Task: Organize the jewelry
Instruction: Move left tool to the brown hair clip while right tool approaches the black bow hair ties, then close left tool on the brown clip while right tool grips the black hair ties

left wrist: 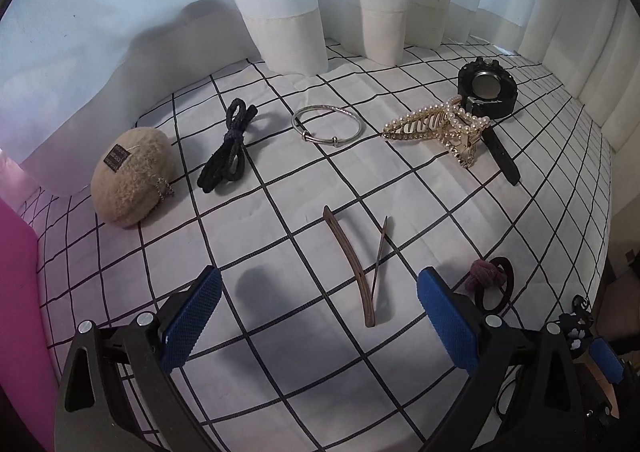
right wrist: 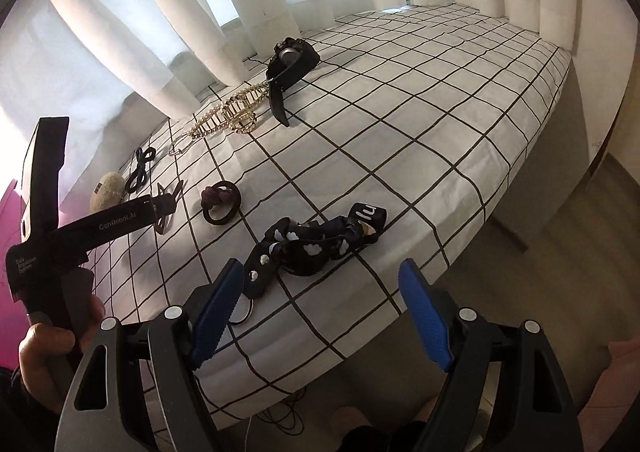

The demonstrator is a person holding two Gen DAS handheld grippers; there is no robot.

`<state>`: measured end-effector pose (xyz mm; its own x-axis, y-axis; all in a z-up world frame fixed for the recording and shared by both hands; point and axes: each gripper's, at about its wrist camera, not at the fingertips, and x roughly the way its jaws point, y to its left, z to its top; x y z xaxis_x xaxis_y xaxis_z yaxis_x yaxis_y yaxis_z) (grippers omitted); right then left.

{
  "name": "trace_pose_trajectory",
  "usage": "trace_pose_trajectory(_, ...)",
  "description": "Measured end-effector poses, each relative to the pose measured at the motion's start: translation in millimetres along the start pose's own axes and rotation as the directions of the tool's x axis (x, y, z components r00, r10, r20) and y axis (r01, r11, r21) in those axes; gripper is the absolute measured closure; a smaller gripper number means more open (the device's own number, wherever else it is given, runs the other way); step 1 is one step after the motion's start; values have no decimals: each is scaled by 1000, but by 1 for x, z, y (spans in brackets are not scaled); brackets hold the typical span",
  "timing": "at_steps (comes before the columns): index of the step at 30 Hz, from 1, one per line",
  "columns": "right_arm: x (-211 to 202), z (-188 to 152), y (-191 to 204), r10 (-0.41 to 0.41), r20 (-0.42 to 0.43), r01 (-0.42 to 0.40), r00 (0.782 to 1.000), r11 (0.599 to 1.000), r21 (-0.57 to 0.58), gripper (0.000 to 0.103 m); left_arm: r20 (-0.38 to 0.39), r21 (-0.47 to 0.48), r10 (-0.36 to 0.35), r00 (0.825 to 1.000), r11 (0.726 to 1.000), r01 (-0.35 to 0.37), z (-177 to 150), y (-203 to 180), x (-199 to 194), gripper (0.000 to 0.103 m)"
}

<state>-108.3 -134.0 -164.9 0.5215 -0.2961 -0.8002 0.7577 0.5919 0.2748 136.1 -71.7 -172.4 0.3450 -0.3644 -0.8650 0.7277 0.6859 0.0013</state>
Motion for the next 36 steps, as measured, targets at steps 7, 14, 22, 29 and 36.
trace_pose_trajectory(7, 15, -6, 15, -97, 31, 97, 995, 995, -4, 27, -3, 11, -11, 1000, 1000, 11, 0, 5, 9, 7)
trace_pose_trajectory(14, 22, -8, 23, -172, 72, 173, 982, 985, -7, 27, 23, 28, -17, 1000, 999, 16, 1, -2, 14, 7)
trace_pose_trajectory(22, 27, -6, 27, -181, 118, 186, 976, 982, -35, 27, 62, 31, -13, 998, 999, 11, -4, -8, 13, 7)
trace_pose_trajectory(29, 27, -4, 29, -156, 131, 166, 979, 984, -71, 37, 71, 48, -26, 997, 999, 22, -3, -17, 7, 32)
trace_pose_trajectory(36, 25, -1, 33, -107, 122, 120, 987, 987, -106, 75, 73, 55, -39, 997, 998, 35, -3, -22, 2, 84)
